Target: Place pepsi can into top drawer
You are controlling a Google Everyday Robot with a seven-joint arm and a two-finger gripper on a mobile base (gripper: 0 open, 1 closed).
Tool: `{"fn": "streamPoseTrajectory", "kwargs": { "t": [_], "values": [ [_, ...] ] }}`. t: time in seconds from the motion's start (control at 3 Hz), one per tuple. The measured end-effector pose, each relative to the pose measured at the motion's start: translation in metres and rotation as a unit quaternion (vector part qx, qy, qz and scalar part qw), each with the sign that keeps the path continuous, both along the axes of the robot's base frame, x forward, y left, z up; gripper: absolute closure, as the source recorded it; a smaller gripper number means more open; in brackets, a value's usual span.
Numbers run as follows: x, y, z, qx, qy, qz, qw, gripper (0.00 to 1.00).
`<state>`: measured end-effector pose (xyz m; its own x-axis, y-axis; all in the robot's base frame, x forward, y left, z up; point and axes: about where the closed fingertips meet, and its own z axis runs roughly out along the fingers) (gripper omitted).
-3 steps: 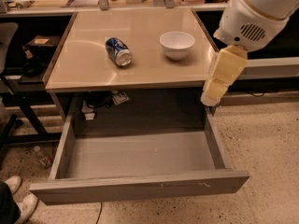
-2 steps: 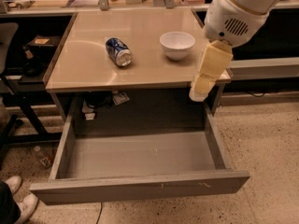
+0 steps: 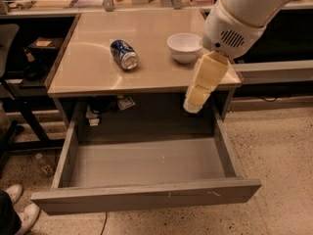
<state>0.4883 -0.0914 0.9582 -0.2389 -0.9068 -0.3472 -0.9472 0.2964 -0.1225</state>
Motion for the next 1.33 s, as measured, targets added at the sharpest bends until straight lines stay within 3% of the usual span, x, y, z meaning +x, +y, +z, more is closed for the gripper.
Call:
{"fn": "streamPoseTrajectory", "kwargs": {
  "t": [0.33, 1.0, 1.33],
  "values": [
    [0.018, 0.061, 0.003, 0.021, -0.002, 0.009, 0.9997, 0.00],
    [0.025, 0.073, -0.002, 0.035, -0.013, -0.006, 0.9993, 0.00],
    [0.048, 0.087, -0.006, 0.051, -0.024, -0.033, 0.9979, 0.00]
  ]
}}
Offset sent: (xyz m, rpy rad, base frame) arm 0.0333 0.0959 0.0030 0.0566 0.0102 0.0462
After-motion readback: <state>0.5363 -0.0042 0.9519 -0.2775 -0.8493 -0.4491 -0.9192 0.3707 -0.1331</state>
